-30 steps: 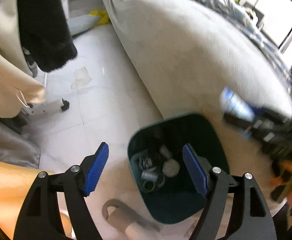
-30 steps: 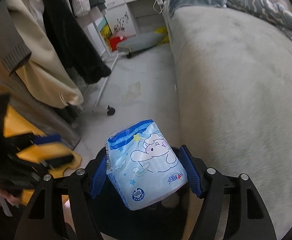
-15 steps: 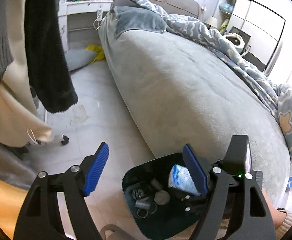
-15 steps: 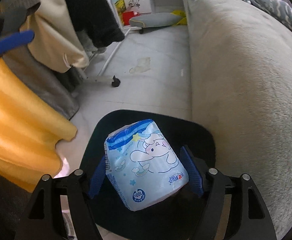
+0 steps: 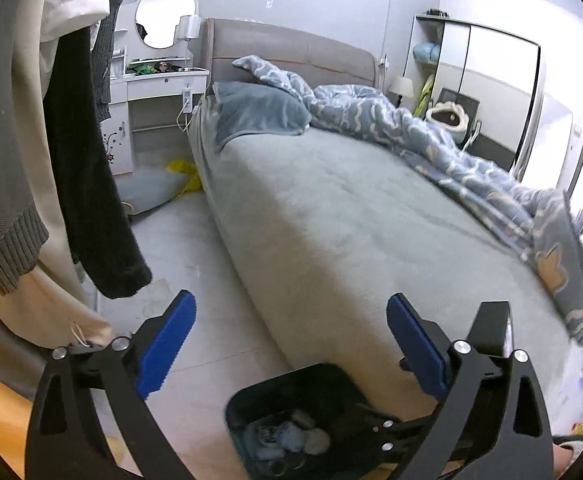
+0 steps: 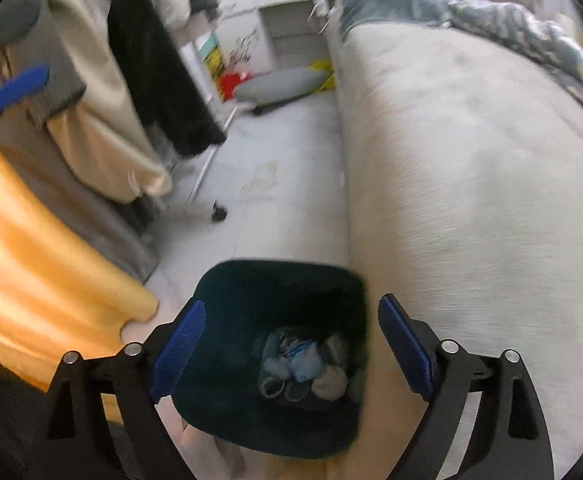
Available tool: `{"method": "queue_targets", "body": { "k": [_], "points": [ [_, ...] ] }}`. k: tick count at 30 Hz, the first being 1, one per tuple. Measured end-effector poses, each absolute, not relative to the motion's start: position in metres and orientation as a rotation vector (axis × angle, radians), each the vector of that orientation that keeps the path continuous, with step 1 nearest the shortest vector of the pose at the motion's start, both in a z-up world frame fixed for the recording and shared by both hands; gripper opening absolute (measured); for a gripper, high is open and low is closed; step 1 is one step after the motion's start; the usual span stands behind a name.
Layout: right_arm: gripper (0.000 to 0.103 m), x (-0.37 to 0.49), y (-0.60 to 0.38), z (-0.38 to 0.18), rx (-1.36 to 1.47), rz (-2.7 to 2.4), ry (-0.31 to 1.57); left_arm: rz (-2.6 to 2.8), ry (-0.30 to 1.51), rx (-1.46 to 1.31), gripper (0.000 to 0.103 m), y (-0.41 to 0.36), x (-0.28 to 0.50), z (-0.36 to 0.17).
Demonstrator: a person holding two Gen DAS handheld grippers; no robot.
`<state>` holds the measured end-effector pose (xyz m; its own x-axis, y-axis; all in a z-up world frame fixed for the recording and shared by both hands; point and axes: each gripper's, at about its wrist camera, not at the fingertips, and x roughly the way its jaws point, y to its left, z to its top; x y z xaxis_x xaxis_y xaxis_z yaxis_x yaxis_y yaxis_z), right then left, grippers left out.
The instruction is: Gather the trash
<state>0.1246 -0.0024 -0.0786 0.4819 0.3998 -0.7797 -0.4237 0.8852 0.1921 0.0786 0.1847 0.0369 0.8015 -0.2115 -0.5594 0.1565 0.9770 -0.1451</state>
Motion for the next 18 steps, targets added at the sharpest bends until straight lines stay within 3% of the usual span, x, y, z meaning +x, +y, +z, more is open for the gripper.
{"method": "queue_targets", "body": {
  "k": [9,18],
  "points": [
    [0.100,0.091,-0.096,-0.014,0.021,0.348,0.782,-0.189,0.616,-0.121,0.100,0.154,0.056,0.037],
    [0.100,0.037,-0.165,0.024,-0.023,0.220,0.613,-0.118,0.585,0.004,0.100,0.109,0.014,0.031]
  ]
}}
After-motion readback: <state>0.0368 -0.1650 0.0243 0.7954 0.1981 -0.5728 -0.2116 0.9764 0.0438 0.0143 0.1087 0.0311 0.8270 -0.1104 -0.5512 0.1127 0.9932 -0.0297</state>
